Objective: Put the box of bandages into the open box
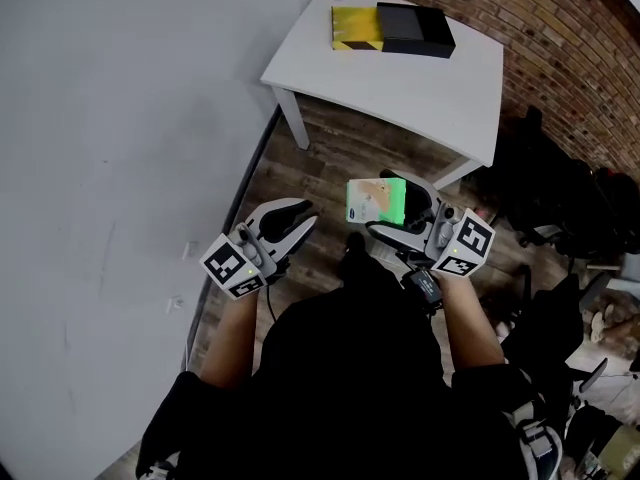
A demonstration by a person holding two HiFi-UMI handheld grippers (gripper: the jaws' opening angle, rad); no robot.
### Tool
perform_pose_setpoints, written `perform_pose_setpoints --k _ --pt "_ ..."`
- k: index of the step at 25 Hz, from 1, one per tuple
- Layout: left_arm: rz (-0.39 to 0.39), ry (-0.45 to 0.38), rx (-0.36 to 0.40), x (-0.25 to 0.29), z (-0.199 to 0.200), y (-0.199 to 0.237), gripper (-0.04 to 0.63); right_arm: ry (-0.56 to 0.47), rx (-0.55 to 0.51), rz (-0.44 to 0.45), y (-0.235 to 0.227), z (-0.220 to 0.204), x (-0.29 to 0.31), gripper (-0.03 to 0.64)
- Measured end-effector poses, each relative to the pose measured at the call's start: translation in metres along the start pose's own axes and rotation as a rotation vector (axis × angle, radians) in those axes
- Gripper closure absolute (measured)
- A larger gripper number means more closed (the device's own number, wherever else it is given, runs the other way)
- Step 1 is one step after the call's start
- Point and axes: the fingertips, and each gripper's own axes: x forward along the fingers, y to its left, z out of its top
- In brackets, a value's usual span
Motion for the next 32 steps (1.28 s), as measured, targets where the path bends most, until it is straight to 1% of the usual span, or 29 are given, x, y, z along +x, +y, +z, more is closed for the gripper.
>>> perform_pose_setpoints --k 5,11,15,20,25,32 --pt "0.031 0.013 -0.008 0.029 0.012 0.052 0.512 0.002 0.013 0.018 -0.060 0.021 0.020 0.241" --pt "0.065 0.010 -0.015 0.067 0.020 0.108 0.512 -0.005 0.013 0.038 -0.128 0.042 0.033 0.242" --pt "0.078 0.019 -0.032 0.084 0.020 0.132 0.512 -0.011 0.033 0.035 -0.161 0.049 0.037 0.242" --pt "0.098 0.023 -0.058 0.094 0.016 0.160 0.512 -0.006 0.061 0.017 -0.192 0.046 0.039 0.242" --pt "0.081 0.024 -0.073 0.107 0.013 0.193 0.512 -0.004 0.072 -0.023 -0.224 0.042 0.043 0.244" --pt "0.014 0.024 -0.074 0.134 0.024 0.249 0.512 -0.007 0.054 -0.084 -0.271 0.053 0.064 0.244"
